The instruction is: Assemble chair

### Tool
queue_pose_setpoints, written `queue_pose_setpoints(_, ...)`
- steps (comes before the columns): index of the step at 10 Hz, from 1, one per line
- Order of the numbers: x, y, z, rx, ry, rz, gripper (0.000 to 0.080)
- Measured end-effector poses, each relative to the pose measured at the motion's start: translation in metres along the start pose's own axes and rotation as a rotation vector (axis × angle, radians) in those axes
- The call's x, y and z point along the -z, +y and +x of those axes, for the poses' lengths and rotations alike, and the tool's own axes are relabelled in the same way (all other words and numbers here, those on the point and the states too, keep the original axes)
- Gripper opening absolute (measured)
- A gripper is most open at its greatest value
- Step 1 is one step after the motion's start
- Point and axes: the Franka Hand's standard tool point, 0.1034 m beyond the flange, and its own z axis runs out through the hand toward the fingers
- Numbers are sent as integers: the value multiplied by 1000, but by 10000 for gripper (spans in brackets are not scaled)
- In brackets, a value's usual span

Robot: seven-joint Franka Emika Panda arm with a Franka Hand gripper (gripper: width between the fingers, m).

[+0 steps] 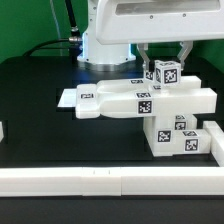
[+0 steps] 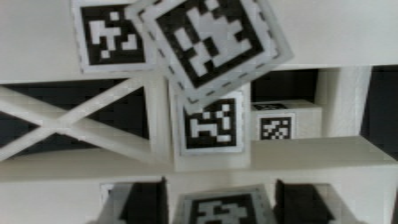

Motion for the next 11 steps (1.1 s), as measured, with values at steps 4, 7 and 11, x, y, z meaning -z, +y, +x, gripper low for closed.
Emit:
queue_pose_setpoints(4, -1, 6, 5, 1, -2, -2, 290)
queue_pose_setpoints(7, -5, 6, 4, 2, -8, -4, 291)
queue_pose_setpoints(11, -7, 1, 6, 4, 7, -7, 290)
